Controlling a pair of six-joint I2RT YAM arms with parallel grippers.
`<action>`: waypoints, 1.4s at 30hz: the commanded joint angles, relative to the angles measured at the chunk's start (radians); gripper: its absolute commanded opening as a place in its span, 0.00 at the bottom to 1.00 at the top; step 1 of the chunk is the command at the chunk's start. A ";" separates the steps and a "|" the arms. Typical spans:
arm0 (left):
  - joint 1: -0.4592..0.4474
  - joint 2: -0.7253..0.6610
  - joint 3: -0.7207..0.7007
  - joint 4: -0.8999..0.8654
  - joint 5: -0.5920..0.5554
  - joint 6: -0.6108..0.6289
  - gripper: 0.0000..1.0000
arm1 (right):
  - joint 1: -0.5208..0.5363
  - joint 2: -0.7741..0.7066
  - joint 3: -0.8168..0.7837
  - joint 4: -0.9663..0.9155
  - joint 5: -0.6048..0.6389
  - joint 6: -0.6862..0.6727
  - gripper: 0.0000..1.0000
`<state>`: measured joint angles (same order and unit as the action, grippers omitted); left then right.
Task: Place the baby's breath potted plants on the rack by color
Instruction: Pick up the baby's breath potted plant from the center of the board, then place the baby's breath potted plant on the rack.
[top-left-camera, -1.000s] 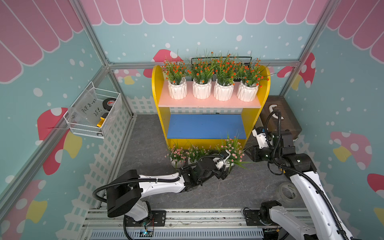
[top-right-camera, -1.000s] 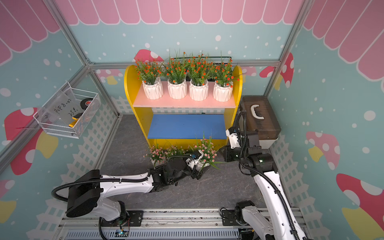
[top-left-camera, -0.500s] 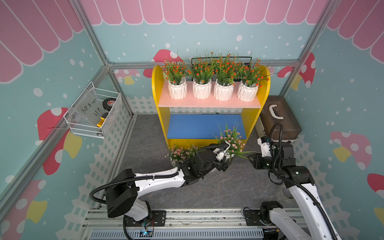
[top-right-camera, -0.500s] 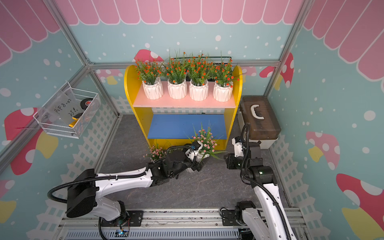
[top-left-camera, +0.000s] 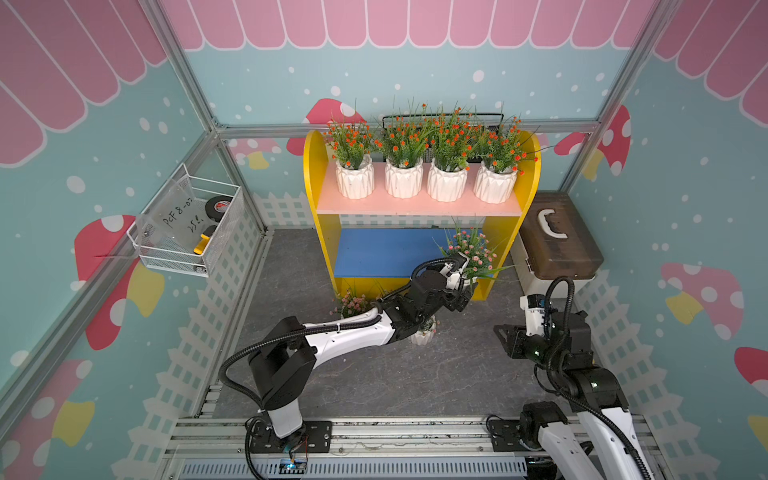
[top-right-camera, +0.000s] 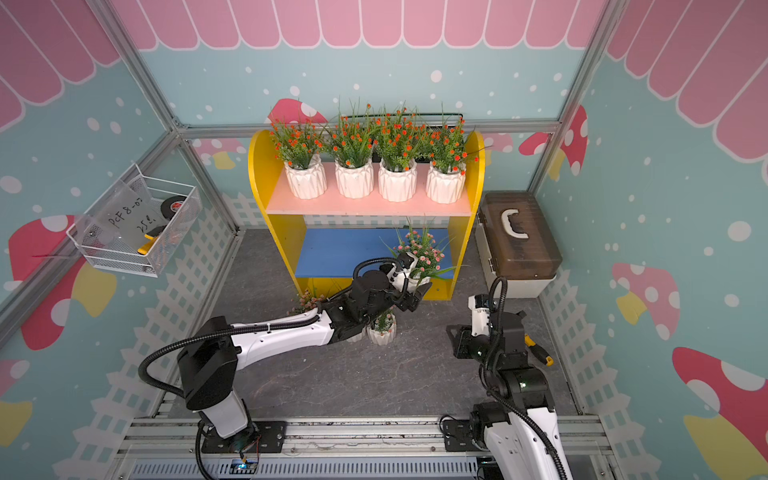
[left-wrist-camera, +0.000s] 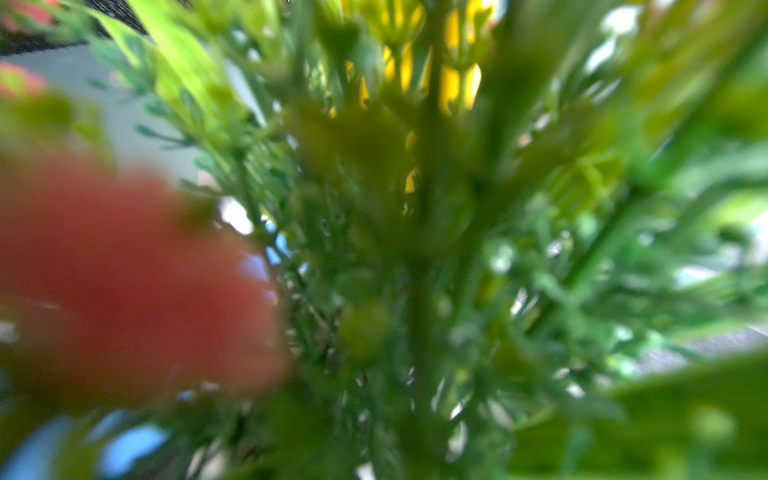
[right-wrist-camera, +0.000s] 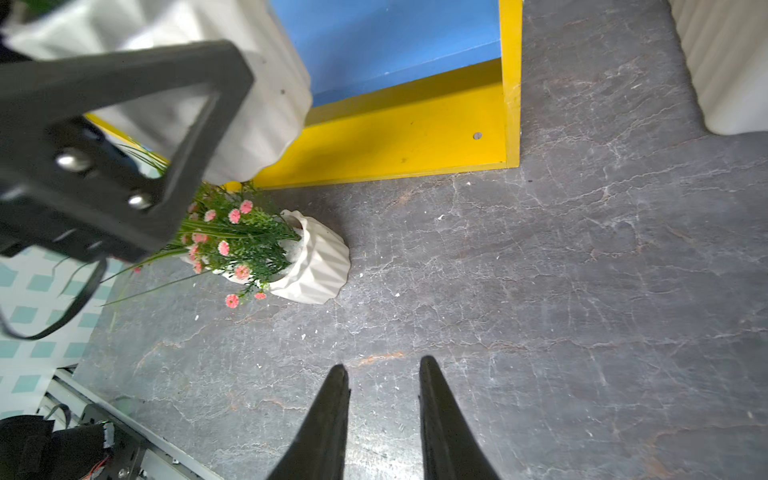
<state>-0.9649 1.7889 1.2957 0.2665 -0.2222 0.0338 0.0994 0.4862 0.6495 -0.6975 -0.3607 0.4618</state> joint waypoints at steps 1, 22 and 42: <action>0.018 0.021 0.107 0.076 0.034 -0.002 0.70 | 0.005 -0.017 -0.004 0.044 -0.058 0.008 0.29; 0.120 0.296 0.366 0.161 0.079 -0.106 0.70 | 0.006 -0.001 -0.005 0.051 -0.115 -0.009 0.29; 0.146 0.488 0.603 0.109 0.116 -0.081 0.70 | 0.006 -0.008 -0.005 0.053 -0.109 -0.008 0.29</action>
<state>-0.8341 2.2772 1.8385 0.3180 -0.1253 -0.0486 0.0998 0.4885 0.6495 -0.6640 -0.4641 0.4641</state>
